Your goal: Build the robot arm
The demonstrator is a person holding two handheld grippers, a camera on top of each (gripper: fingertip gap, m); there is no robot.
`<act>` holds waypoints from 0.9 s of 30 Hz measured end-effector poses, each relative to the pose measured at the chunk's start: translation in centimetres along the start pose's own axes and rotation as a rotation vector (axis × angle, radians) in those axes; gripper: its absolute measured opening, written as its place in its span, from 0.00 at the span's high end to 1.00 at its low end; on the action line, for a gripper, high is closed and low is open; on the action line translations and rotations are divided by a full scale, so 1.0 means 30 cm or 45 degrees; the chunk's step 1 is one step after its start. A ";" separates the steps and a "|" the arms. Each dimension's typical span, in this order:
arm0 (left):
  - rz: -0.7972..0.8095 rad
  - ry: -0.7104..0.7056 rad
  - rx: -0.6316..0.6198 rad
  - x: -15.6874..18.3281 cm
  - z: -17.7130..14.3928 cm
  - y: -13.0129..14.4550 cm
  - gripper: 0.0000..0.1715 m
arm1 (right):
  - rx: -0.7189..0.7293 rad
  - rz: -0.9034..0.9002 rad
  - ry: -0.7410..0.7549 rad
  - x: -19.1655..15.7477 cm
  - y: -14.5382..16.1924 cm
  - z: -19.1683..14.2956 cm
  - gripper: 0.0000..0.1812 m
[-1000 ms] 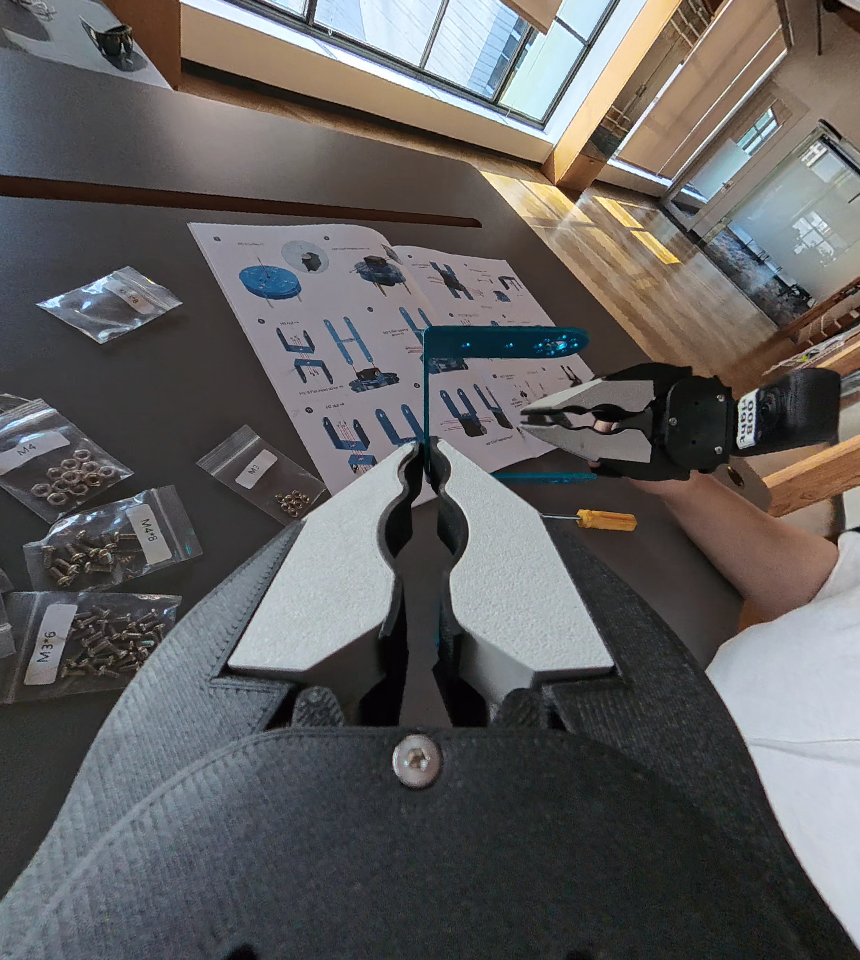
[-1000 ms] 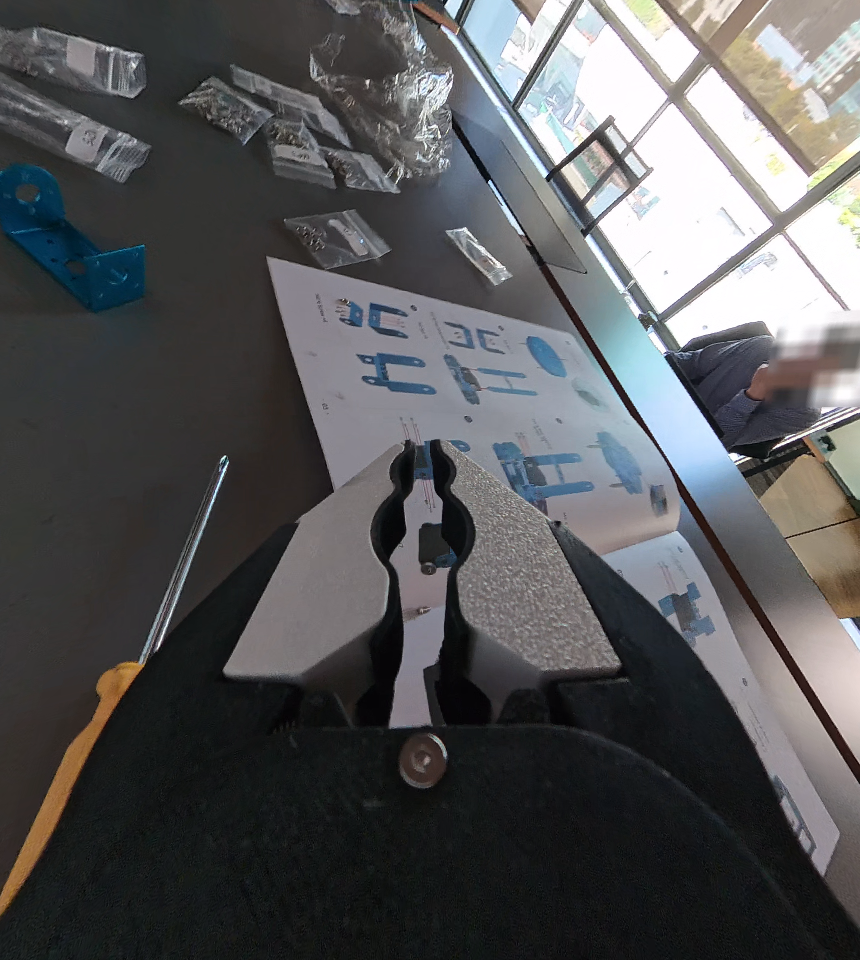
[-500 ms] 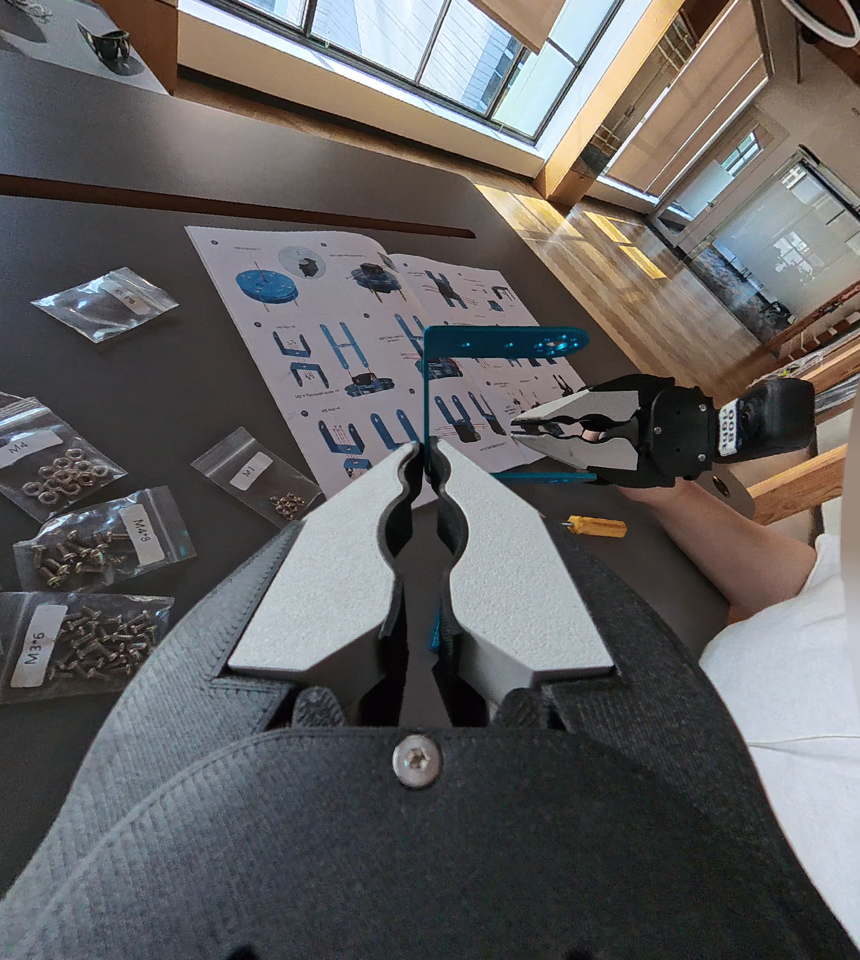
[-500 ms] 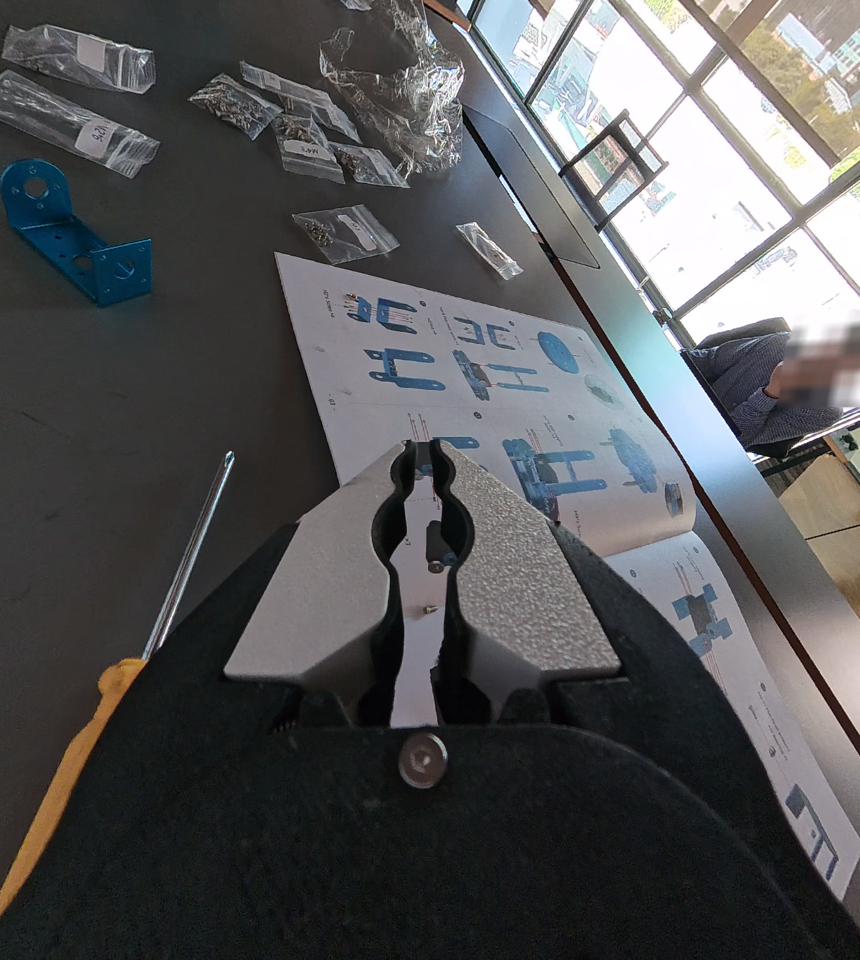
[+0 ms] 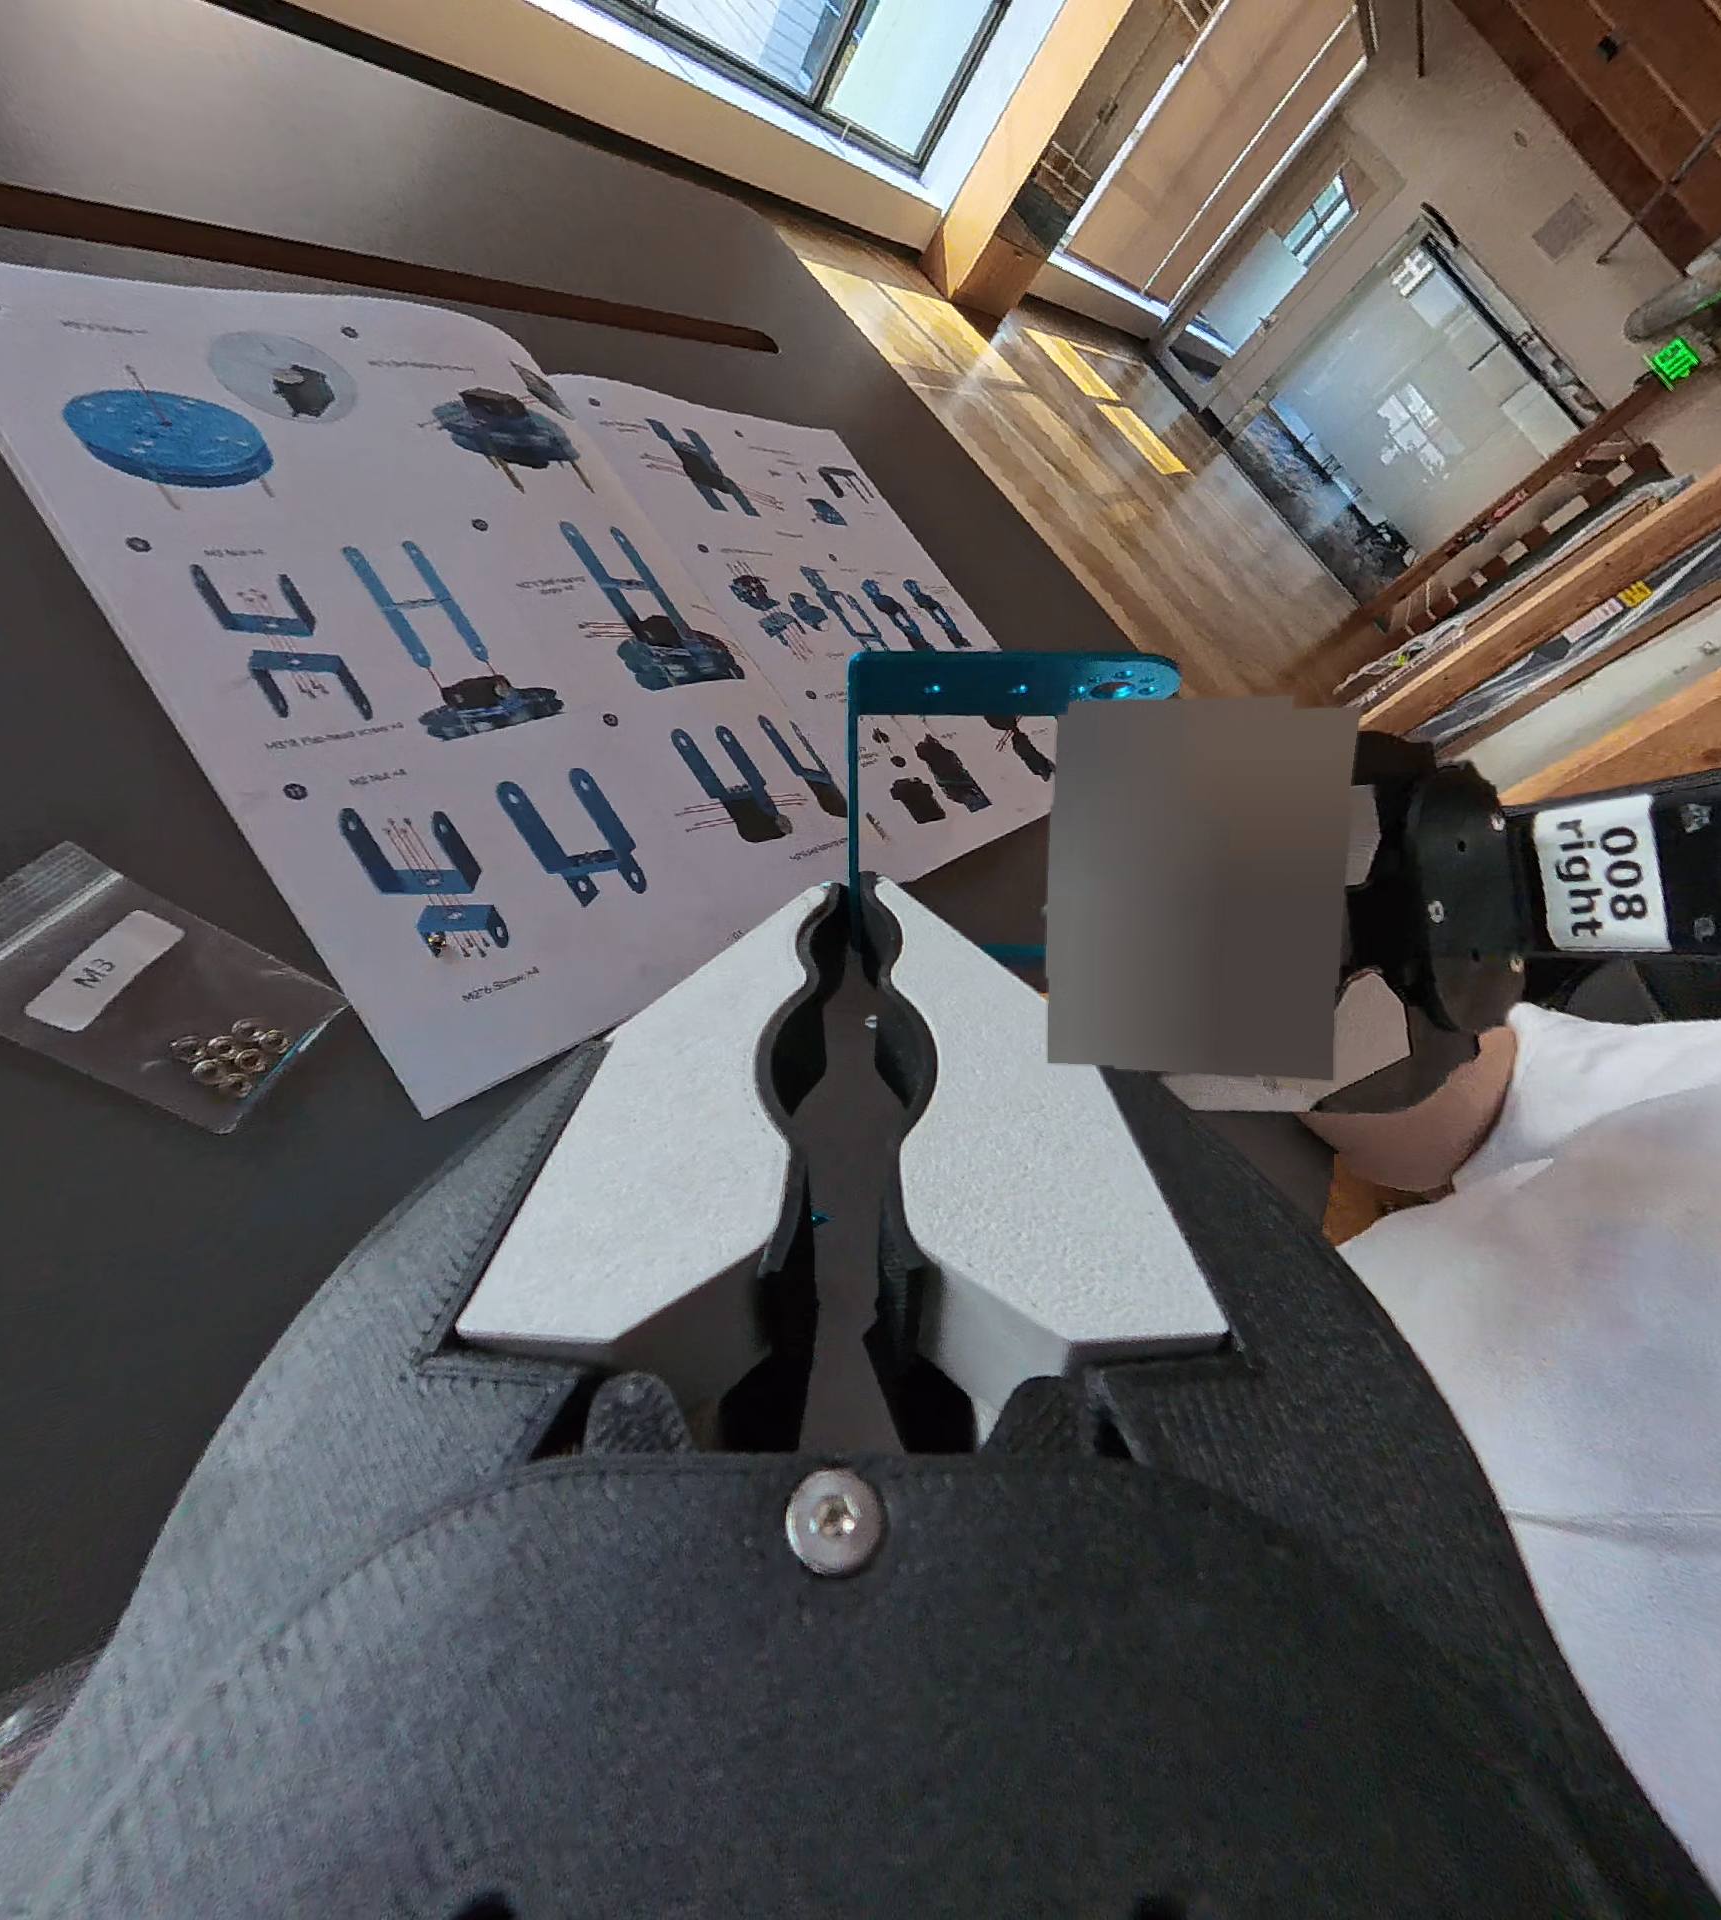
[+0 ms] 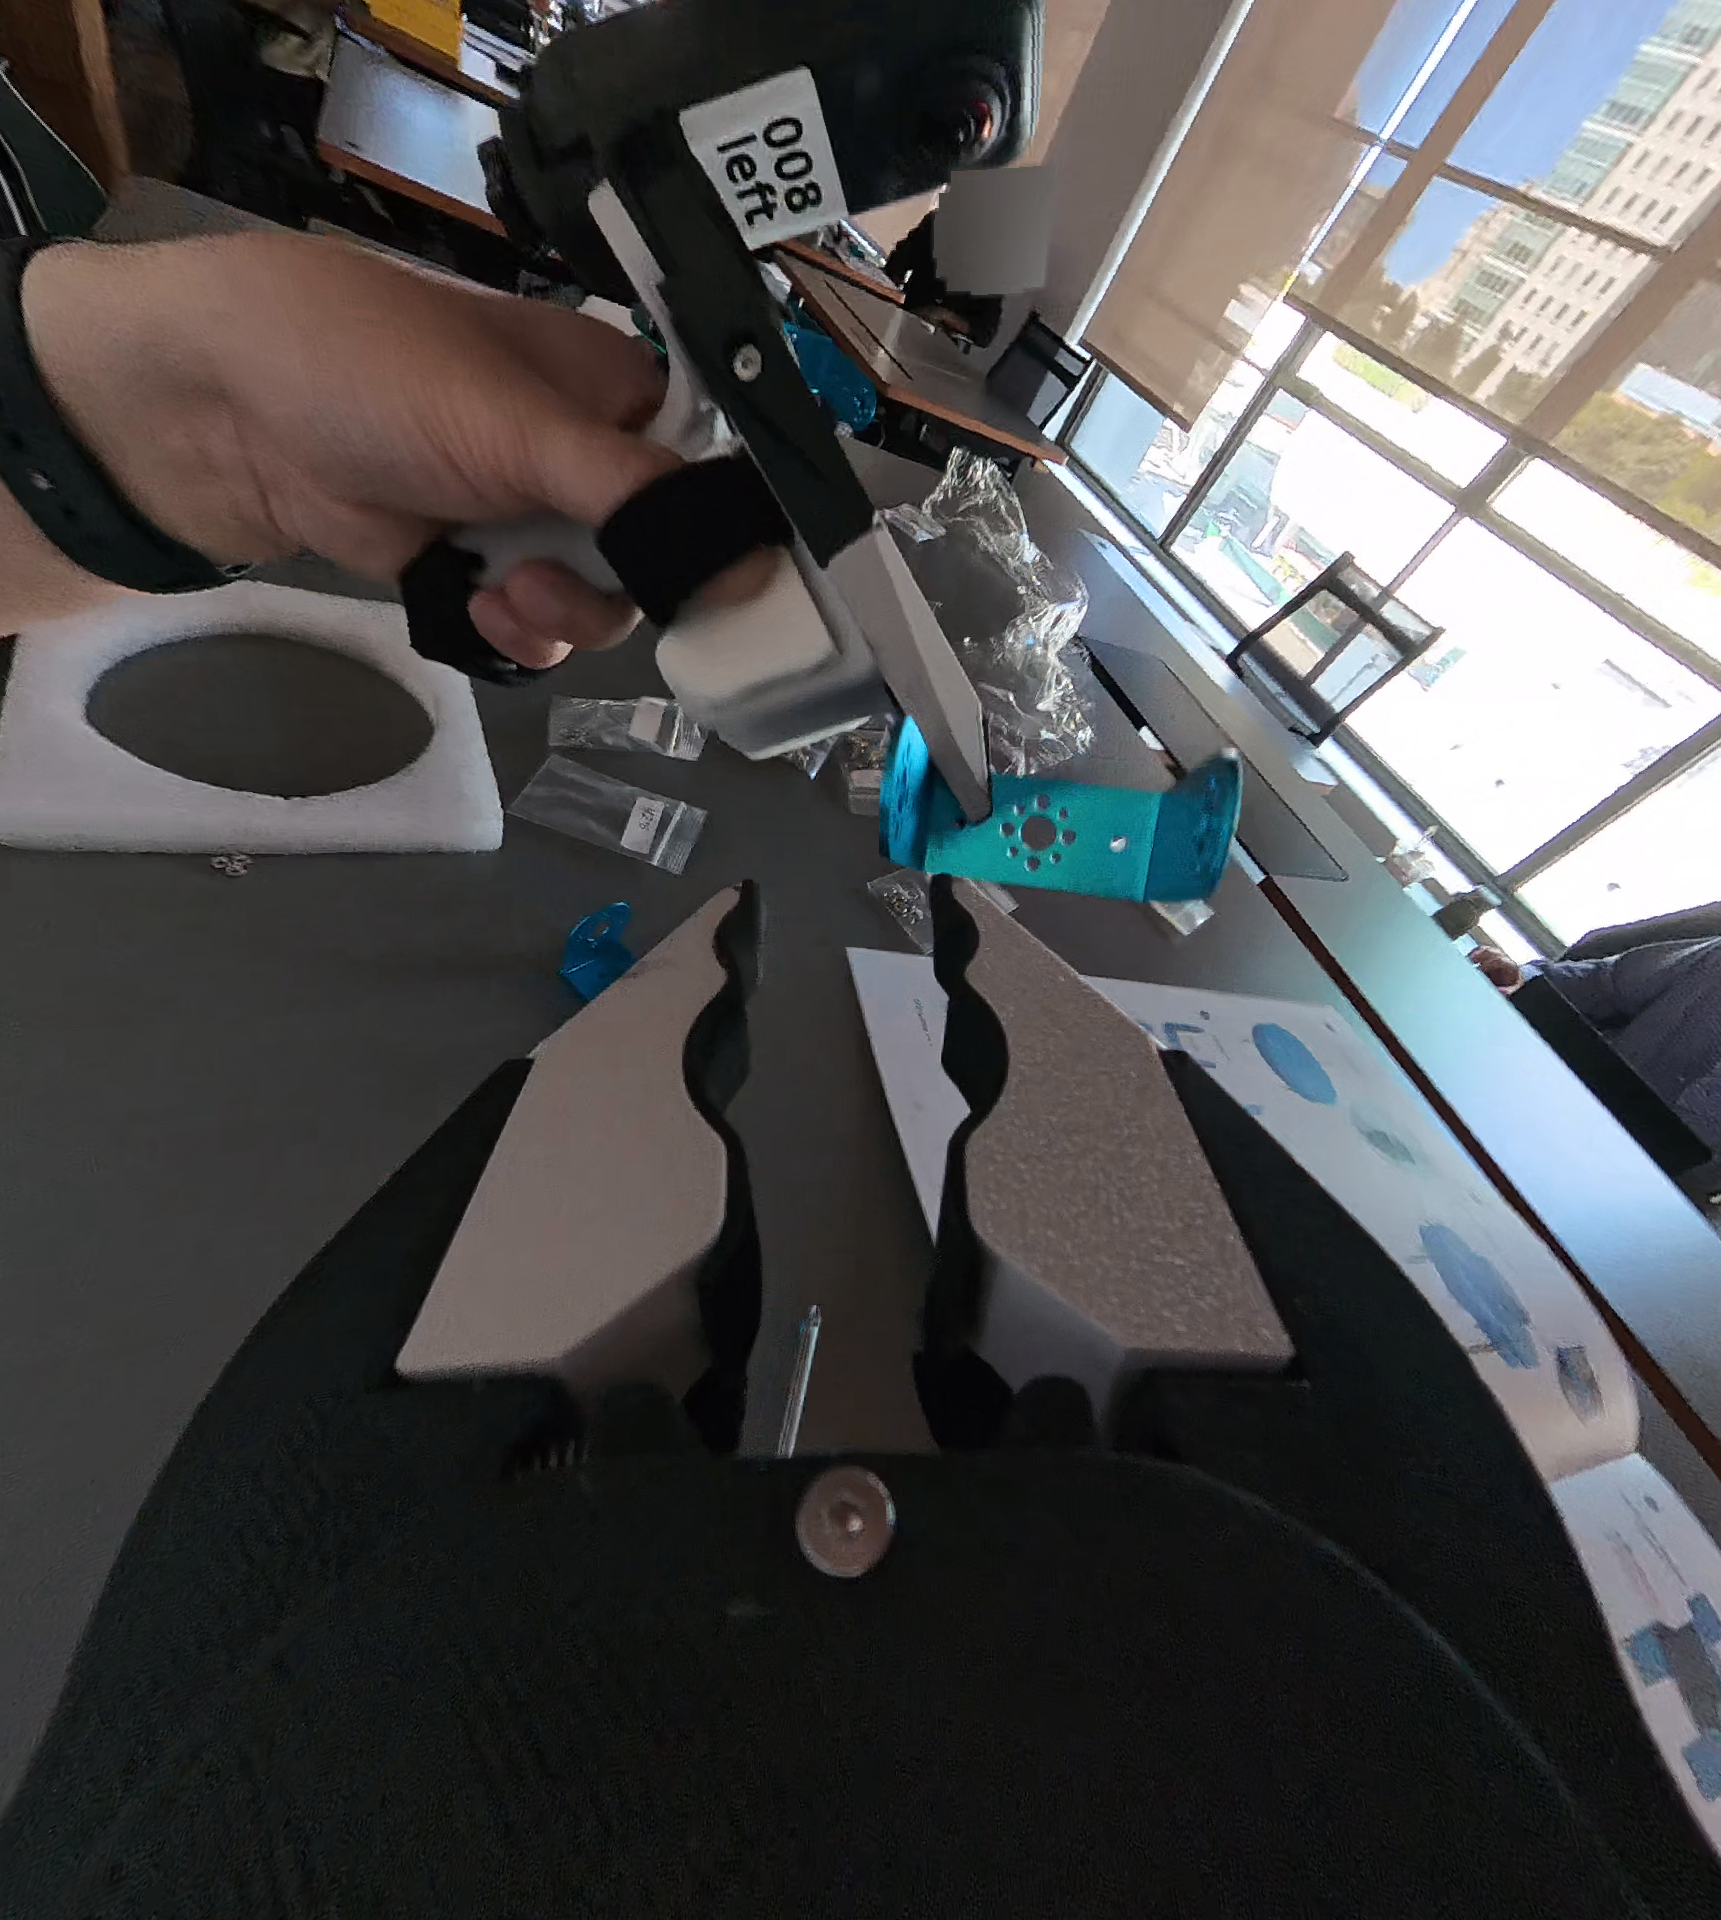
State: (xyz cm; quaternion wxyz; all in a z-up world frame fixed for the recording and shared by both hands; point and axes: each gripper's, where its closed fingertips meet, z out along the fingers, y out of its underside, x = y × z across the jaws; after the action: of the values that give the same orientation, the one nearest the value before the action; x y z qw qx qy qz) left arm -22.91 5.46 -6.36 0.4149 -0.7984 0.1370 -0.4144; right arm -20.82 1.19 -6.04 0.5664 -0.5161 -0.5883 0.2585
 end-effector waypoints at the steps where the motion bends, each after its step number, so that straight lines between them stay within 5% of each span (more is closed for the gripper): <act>1: 0.003 -0.006 0.002 -0.001 0.005 0.002 1.00 | 0.004 -0.028 0.024 0.004 -0.007 -0.002 0.83; 10: 0.000 0.098 -0.058 0.031 0.051 0.039 1.00 | -0.026 -0.199 0.087 0.030 -0.003 -0.033 1.00; 14: -0.024 0.166 0.025 0.039 0.004 -0.021 0.85 | -0.015 -0.149 -0.154 -0.001 0.011 -0.087 1.00; 19: 0.196 0.216 -0.023 0.080 -0.029 -0.022 0.84 | -0.166 -0.210 -0.709 -0.172 0.132 -0.194 1.00; 23: 0.450 0.376 -0.154 0.219 0.009 0.063 0.82 | -0.292 -0.231 -0.828 -0.211 0.190 -0.219 0.99; 27: 0.736 0.222 -0.297 0.209 0.070 0.161 0.82 | -0.348 -0.242 -0.855 -0.225 0.210 -0.221 0.99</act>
State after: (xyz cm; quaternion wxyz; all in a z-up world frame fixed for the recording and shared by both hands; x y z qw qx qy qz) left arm -16.81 0.09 -7.34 0.4080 -0.7299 0.4397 -0.3278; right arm -13.83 -4.63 -12.83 0.2894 -0.4165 -0.8156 0.2786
